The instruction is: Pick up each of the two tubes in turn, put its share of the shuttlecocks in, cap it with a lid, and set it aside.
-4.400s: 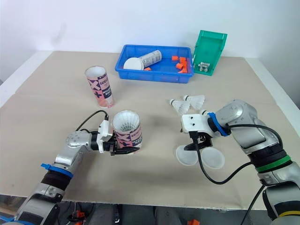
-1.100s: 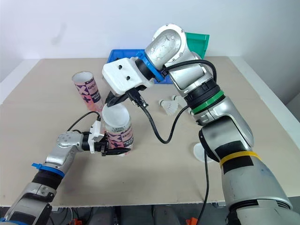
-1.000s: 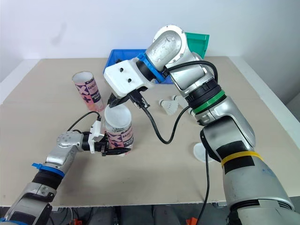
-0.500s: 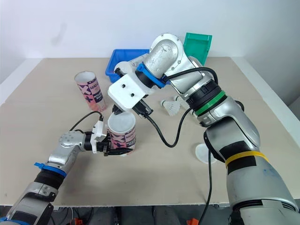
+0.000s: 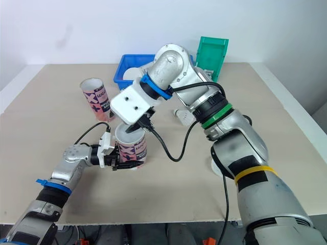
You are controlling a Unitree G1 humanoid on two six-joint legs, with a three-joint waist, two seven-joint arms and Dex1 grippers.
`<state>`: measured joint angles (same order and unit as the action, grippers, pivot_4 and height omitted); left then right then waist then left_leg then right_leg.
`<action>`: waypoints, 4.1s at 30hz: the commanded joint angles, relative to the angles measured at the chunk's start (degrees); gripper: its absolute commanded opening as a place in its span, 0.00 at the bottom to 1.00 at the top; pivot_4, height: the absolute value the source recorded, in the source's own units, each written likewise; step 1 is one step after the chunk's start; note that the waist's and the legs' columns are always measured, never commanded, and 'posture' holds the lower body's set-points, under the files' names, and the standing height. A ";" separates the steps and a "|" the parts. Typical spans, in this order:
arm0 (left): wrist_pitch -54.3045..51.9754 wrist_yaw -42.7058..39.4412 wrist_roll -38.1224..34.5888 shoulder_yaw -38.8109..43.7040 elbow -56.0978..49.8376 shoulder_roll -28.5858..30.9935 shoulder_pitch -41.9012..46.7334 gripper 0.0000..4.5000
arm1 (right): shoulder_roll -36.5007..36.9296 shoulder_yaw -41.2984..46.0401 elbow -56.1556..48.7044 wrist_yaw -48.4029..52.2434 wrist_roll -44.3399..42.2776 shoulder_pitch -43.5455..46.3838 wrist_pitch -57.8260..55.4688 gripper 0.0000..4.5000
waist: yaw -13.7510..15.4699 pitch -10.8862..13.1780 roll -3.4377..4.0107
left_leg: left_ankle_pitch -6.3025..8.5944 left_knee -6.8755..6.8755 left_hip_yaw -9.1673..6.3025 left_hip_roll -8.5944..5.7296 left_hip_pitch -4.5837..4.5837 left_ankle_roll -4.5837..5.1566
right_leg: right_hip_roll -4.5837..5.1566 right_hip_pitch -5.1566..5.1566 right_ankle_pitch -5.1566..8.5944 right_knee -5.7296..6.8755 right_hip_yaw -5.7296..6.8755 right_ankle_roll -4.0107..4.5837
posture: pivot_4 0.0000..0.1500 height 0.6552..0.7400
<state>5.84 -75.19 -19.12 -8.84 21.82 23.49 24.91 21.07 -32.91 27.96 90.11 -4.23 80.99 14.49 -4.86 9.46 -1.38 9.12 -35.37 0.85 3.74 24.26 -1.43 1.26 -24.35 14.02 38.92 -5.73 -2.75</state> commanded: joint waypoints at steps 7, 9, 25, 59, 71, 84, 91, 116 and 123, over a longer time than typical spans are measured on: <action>-2.22 1.58 3.10 -0.62 4.41 1.28 -2.41 0.61 | 9.03 -2.38 -6.30 2.39 -15.48 1.45 -9.11 0.11 | -0.04 0.01 -0.03 | 0.04 0.04 -0.01 -0.01 0.03 -0.04 | 0.06 -0.02 0.03 -0.08 0.04 0.01 | 1.00 0.62; -2.27 1.40 3.13 -0.54 4.47 1.37 -2.30 0.61 | 9.15 -3.48 -8.15 2.39 -15.40 -0.01 -9.43 0.01 | -0.04 0.01 -0.03 | 0.04 0.05 -0.08 0.00 0.02 -0.04 | 0.03 -0.04 0.02 -0.07 0.08 0.04 | 1.00 0.62; -2.98 1.60 2.76 -0.10 2.88 1.97 -2.82 0.61 | 3.08 -3.68 -6.46 2.39 -5.44 -3.45 -5.56 0.01 | -0.13 -0.12 -0.11 | 0.24 0.05 -0.27 -0.01 -0.50 -0.36 | 0.05 0.02 0.00 -0.09 0.20 0.07 | 1.00 0.62; -1.53 -2.57 -2.28 3.55 -5.88 4.18 -2.92 0.94 | 21.13 27.49 -53.30 -25.62 -26.24 -52.99 -48.51 0.88 | 0.72 0.50 0.06 | 0.41 0.05 -1.08 -0.07 1.03 -0.58 | -0.09 -0.59 -0.07 -0.73 0.87 -0.40 | 1.00 0.62; -8.99 -1.25 -9.38 12.82 -22.92 14.33 -14.01 0.94 | 19.20 21.55 -47.30 -23.74 -21.60 -52.40 -42.92 0.88 | 0.93 0.86 -0.23 | 0.48 0.04 -1.19 -0.06 1.17 -0.59 | -0.14 -0.67 0.12 -0.73 0.88 -0.32 | 1.00 0.62; -27.52 7.64 -29.40 32.71 -47.73 22.34 -29.73 0.94 | 7.17 16.01 -31.37 -22.41 -15.49 -45.70 -34.26 0.88 | 0.89 1.02 -0.44 | 0.48 -0.02 -1.17 0.00 1.17 -0.61 | -0.14 -0.66 -0.01 -0.72 0.93 -0.43 | 1.00 0.62; -29.56 10.66 -31.51 37.09 -53.10 22.59 -34.48 0.94 | 4.92 15.49 -29.74 -20.65 -15.20 -45.21 -33.68 0.88 | 1.12 1.02 -0.44 | 0.47 -0.06 -1.19 0.03 1.16 -0.62 | -0.14 -0.64 0.08 -0.70 0.98 -0.17 | 1.00 0.62; -29.28 11.21 -30.18 36.42 -52.08 23.80 -33.68 0.94 | 0.48 17.10 -17.47 -19.41 -11.08 -41.88 -26.65 0.88 | 1.38 1.02 -0.44 | 0.40 -0.16 -1.12 0.11 1.07 -0.67 | -0.20 -0.61 -0.15 -0.67 0.99 -0.03 | 1.00 0.62; -29.09 10.49 -29.00 33.23 -49.87 23.79 -29.81 0.94 | 2.17 18.29 -21.87 -18.64 -13.31 -43.82 -28.65 0.88 | 1.64 1.02 -0.44 | 0.40 -0.18 -1.12 0.11 1.06 -0.67 | -0.24 -0.61 -0.23 -0.65 0.98 -0.17 | 1.00 0.62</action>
<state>-23.66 -64.33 -48.20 24.36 -27.91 46.54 -5.76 23.39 -15.68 9.77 71.11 -15.53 37.42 -13.71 -3.22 10.48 -1.82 9.52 -35.55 -0.27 3.87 25.32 -2.10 1.01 -24.96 13.78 38.28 -4.75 -2.94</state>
